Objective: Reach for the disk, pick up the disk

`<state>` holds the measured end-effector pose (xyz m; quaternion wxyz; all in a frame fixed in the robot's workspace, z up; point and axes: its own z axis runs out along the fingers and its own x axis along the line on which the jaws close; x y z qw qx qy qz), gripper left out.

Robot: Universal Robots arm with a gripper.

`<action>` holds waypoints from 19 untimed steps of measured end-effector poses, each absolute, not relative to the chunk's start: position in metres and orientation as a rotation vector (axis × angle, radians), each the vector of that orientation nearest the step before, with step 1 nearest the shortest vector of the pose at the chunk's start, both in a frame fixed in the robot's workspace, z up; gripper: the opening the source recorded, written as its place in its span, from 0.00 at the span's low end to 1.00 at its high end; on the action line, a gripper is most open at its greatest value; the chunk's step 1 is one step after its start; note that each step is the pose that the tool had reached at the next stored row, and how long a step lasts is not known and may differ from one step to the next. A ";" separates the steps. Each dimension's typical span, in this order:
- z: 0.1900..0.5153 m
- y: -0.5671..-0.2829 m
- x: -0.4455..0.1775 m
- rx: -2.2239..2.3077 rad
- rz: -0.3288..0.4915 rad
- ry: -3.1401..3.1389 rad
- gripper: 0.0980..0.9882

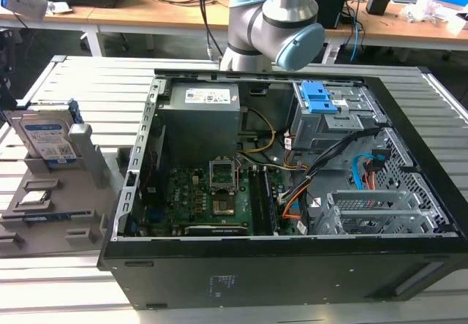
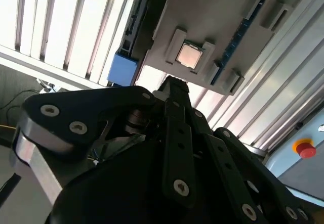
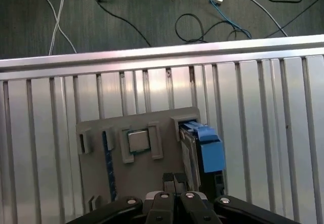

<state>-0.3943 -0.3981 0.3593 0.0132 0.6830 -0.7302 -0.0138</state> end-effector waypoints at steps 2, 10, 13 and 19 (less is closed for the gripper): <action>0.359 -0.398 -0.394 2.184 -0.042 -2.220 0.01; 0.359 -0.398 -0.394 2.268 -0.040 -2.133 0.01; 0.359 -0.398 -0.394 2.268 -0.040 -2.133 0.01; 0.359 -0.398 -0.394 2.268 -0.040 -2.133 0.22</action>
